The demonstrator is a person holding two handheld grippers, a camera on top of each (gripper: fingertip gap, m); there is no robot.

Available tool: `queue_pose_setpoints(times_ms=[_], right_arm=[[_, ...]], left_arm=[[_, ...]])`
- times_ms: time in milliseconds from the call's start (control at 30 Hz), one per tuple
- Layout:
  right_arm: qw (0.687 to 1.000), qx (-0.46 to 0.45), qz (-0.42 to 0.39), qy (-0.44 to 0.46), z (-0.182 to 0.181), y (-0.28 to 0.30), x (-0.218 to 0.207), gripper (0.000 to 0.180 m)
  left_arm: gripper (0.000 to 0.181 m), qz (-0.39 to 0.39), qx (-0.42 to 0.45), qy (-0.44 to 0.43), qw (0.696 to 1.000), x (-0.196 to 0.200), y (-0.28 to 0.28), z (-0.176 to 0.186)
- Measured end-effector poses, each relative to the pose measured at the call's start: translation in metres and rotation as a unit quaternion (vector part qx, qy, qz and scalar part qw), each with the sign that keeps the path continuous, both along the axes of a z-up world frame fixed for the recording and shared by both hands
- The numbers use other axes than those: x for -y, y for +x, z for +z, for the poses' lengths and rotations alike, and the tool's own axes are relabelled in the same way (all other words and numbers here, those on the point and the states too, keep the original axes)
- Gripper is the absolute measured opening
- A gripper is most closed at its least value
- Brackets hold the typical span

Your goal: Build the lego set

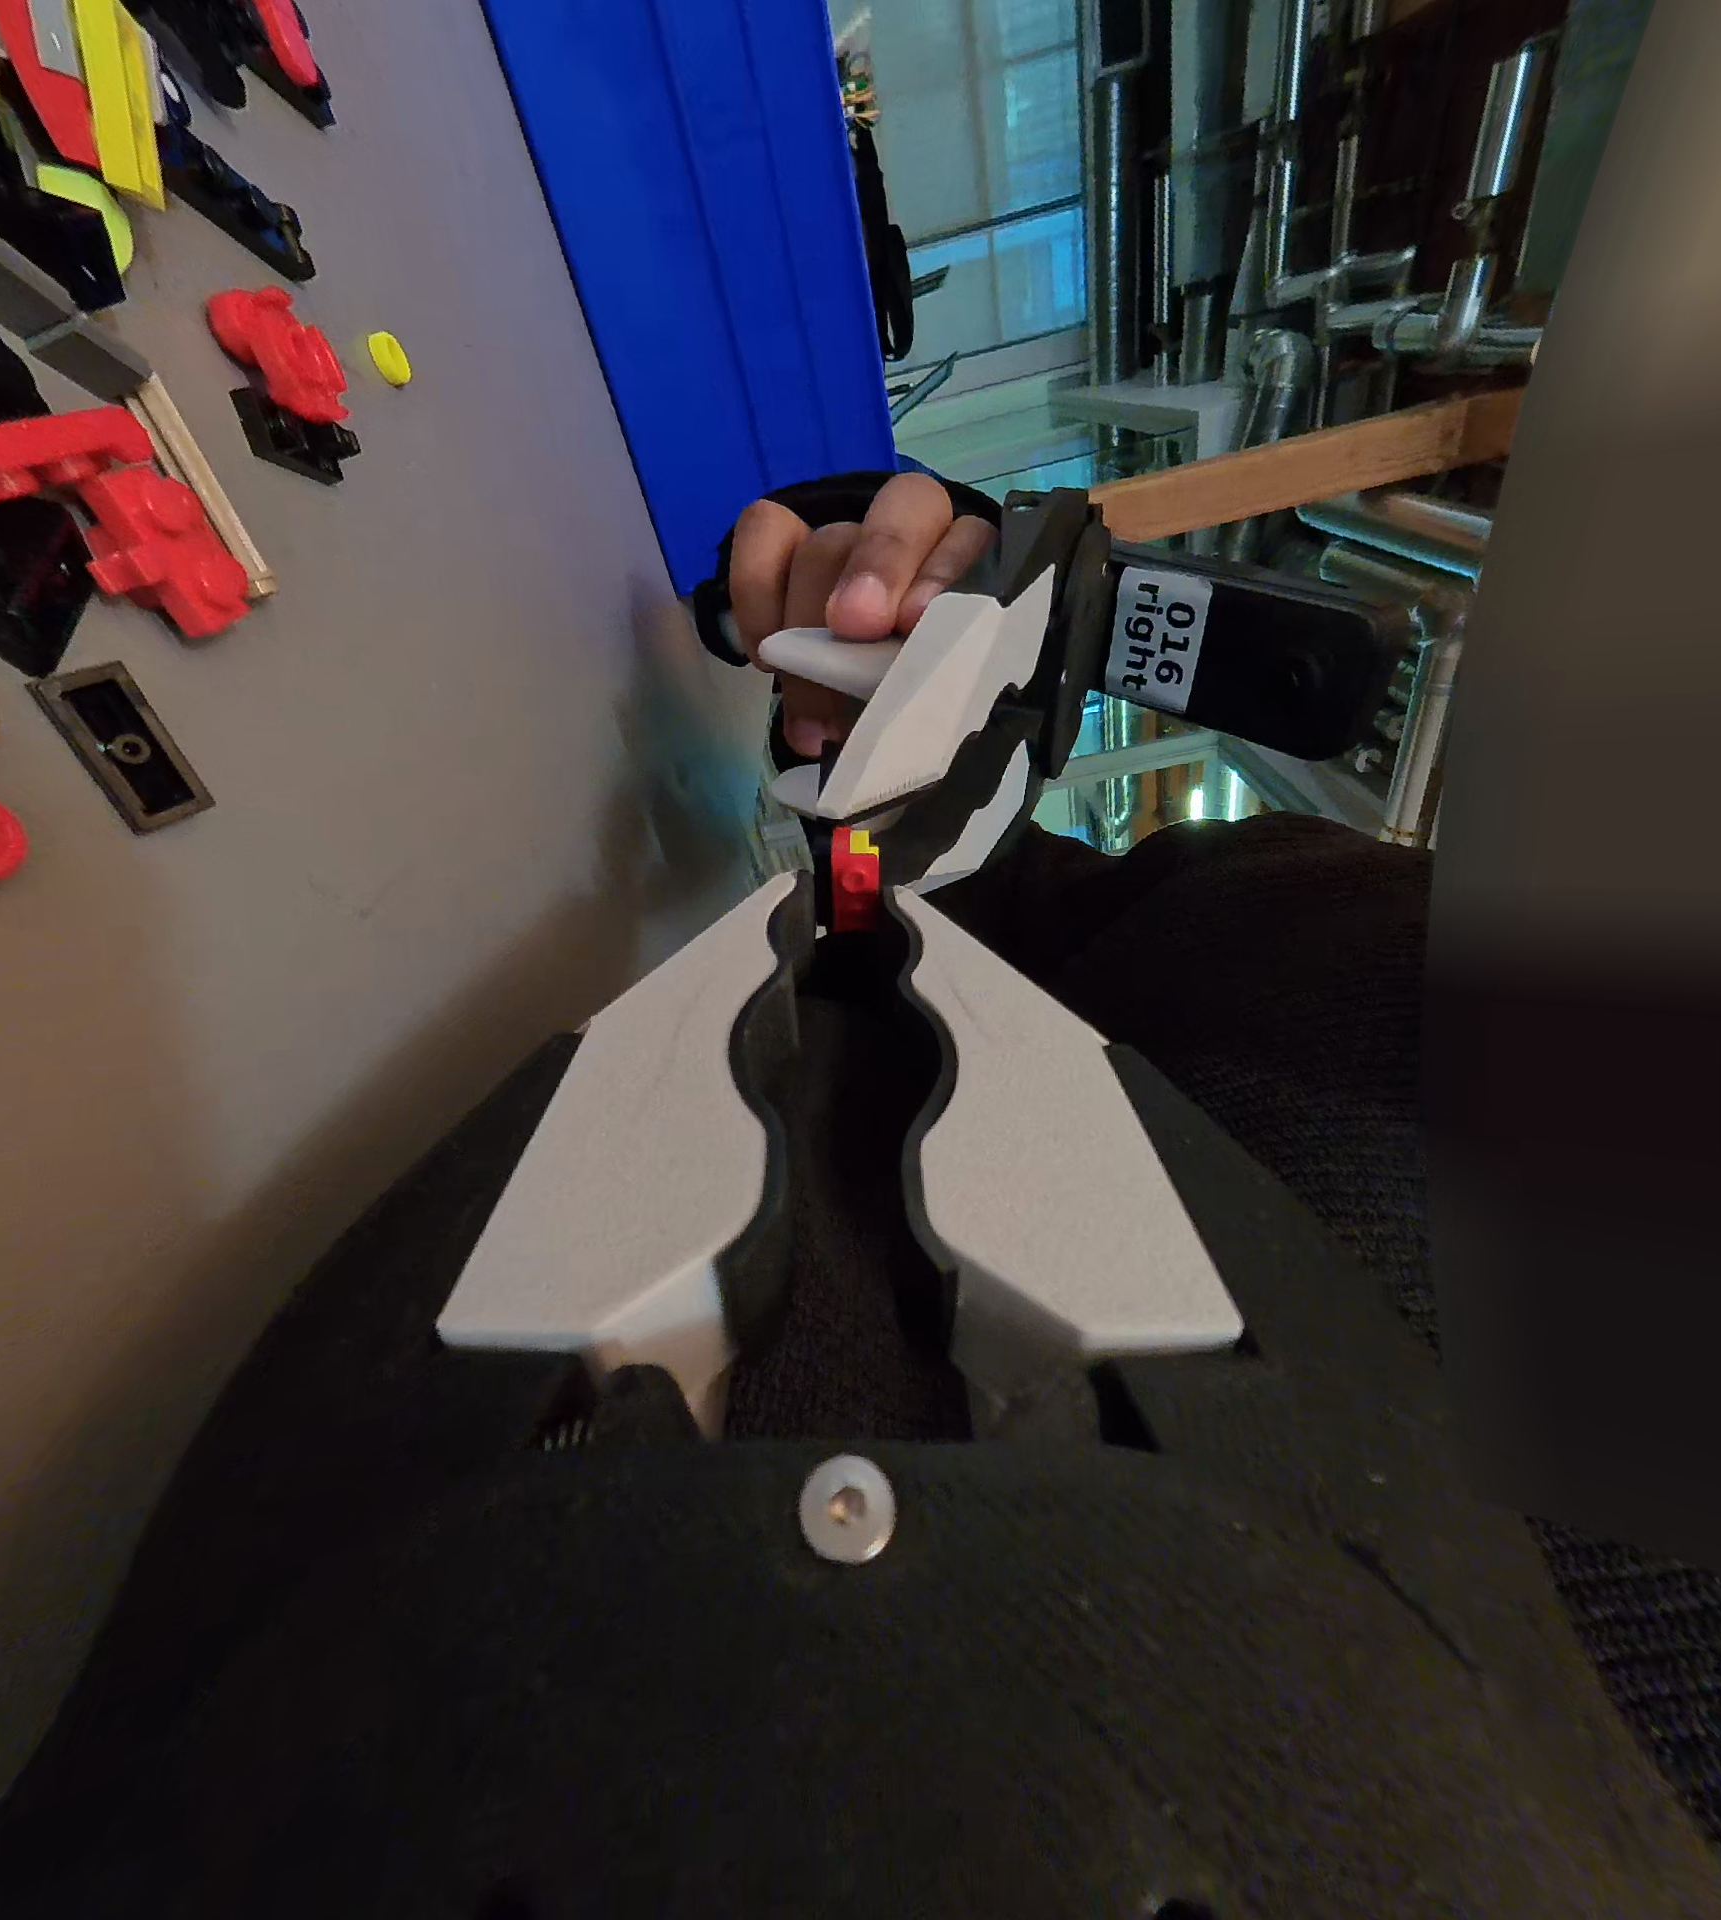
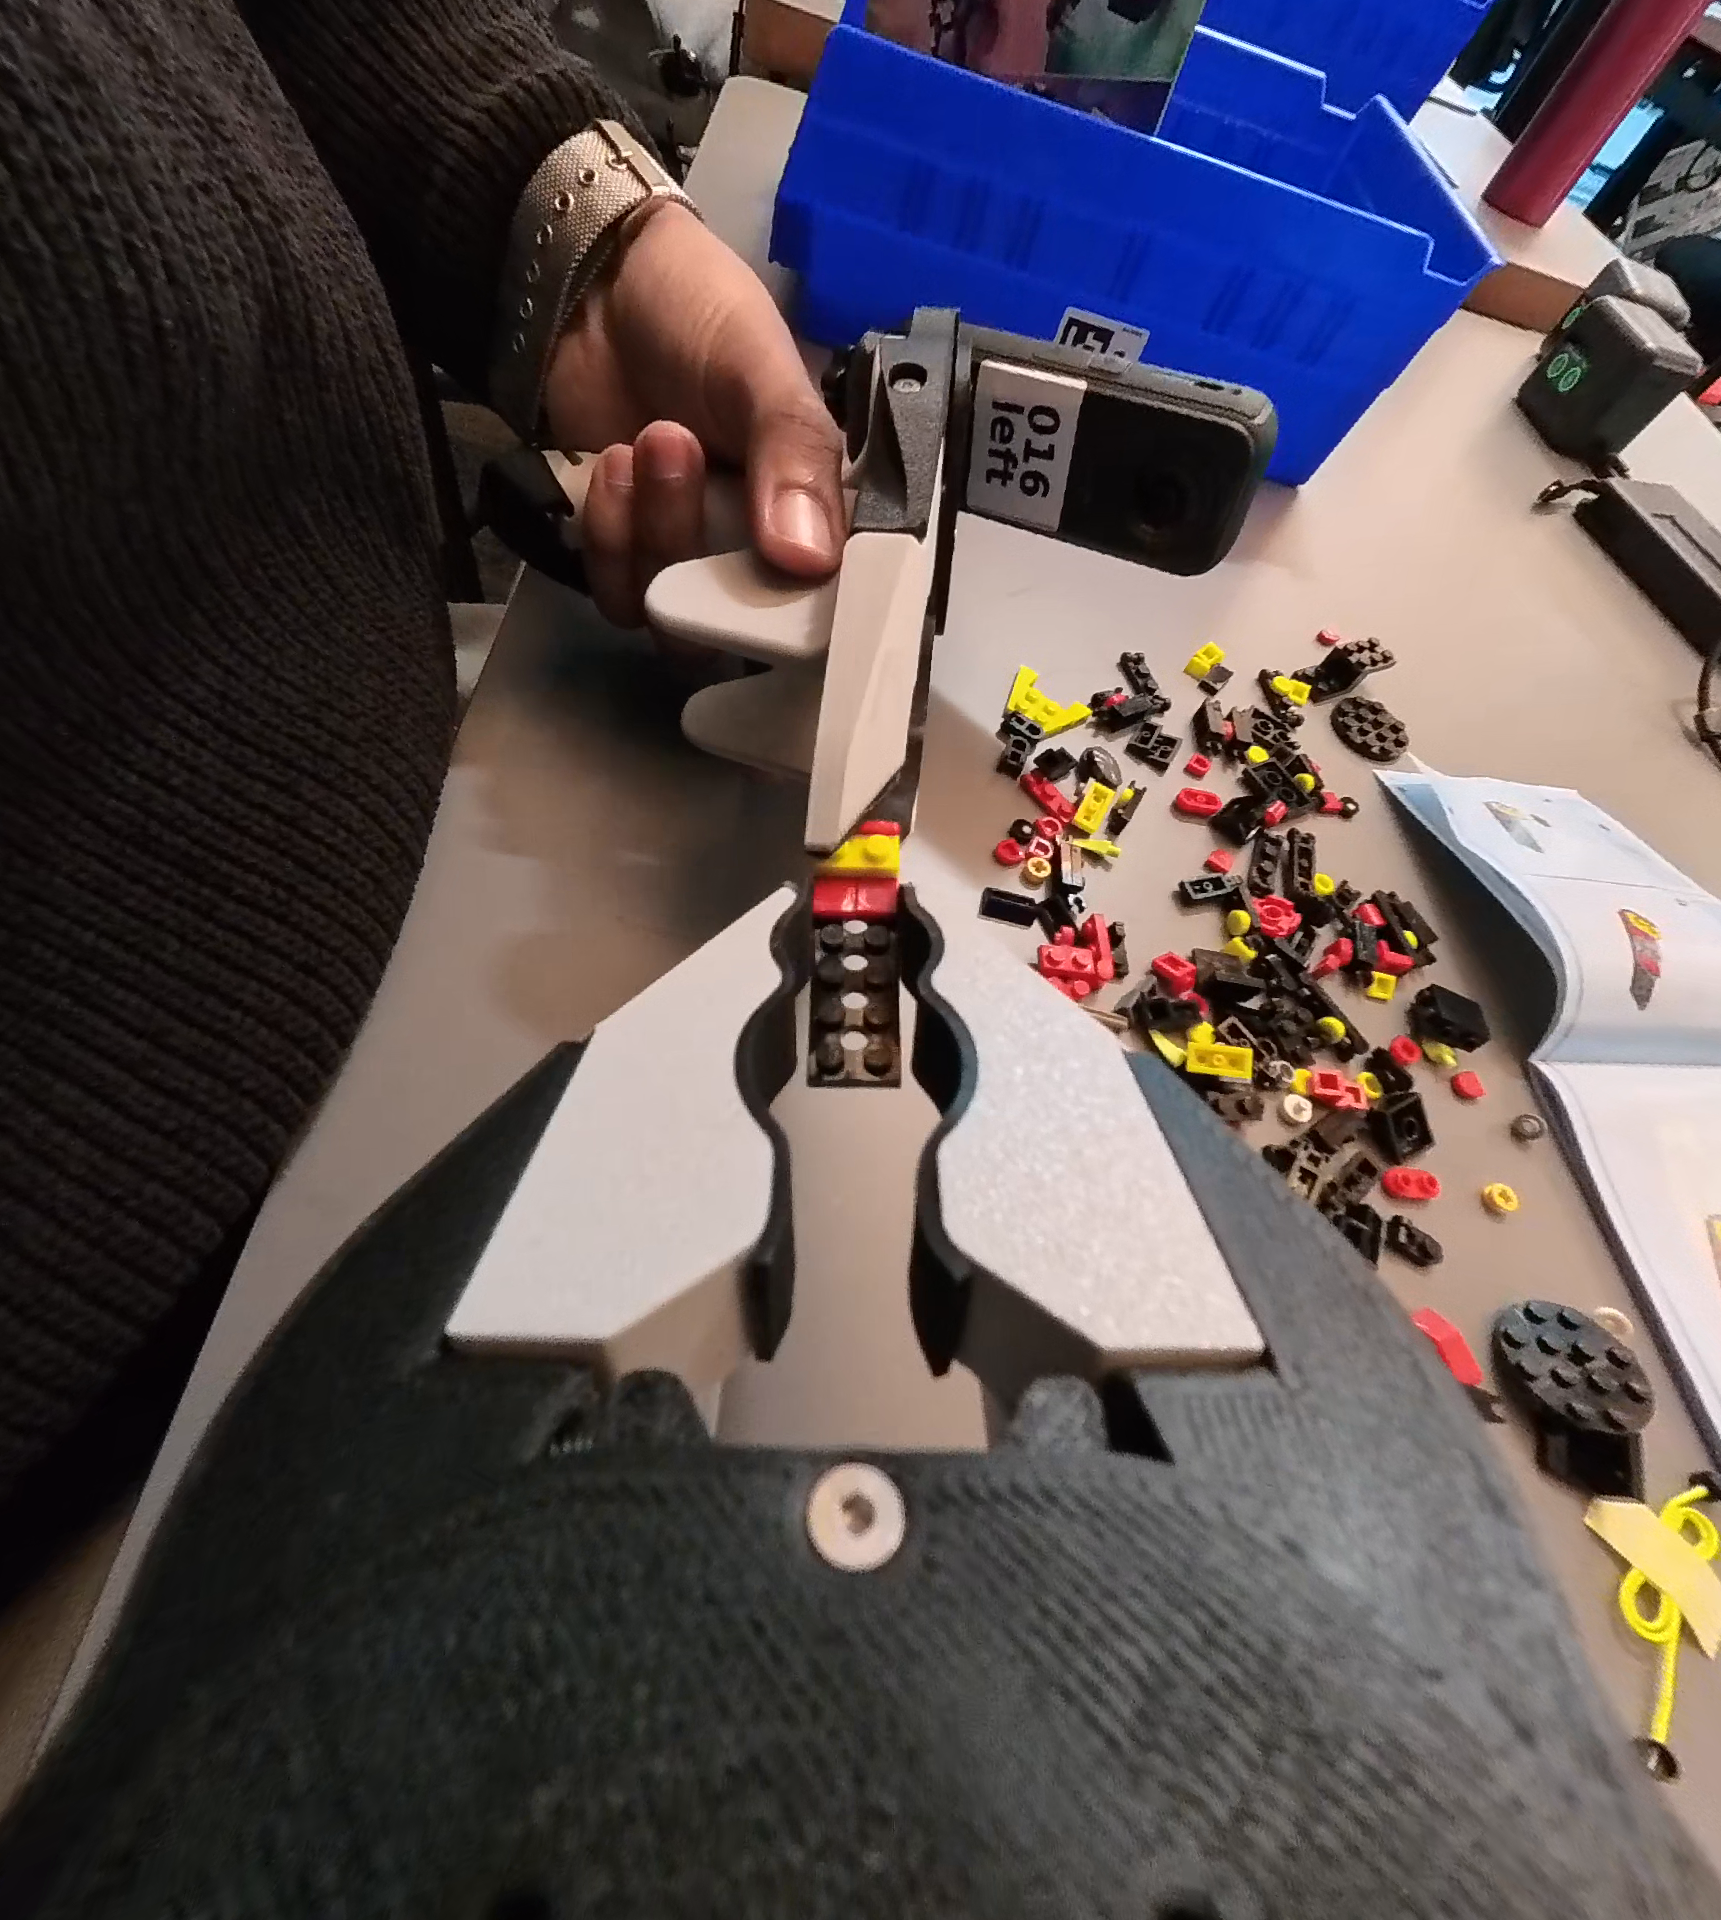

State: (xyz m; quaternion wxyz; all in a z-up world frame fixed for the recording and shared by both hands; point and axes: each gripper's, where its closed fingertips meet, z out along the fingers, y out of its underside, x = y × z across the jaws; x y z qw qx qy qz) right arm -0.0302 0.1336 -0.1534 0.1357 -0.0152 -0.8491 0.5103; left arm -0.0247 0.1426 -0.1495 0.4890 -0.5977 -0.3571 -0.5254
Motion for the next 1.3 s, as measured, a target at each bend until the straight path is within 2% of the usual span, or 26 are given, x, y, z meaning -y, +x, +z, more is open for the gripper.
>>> queue_pose_setpoints(times_ms=[500,1033,1300], right_arm=[[0.999,-0.043,-0.005,0.017,-0.0009,-0.0001,0.0003,0.013],[1.0,-0.018,-0.006,0.001,0.0002,-0.0007,0.0011,0.015],[1.0,-0.013,-0.02,-0.008,0.0029,-0.0058,-0.0015,0.021]], left_arm=[[0.007,0.006,-0.009,-0.003,1.0,-0.0007,-0.0008,-0.0011],[0.007,0.003,0.003,0.002,1.0,0.0001,-0.0007,0.0002],[0.007,0.009,0.01,0.004,1.0,0.0015,-0.0042,0.0008]])
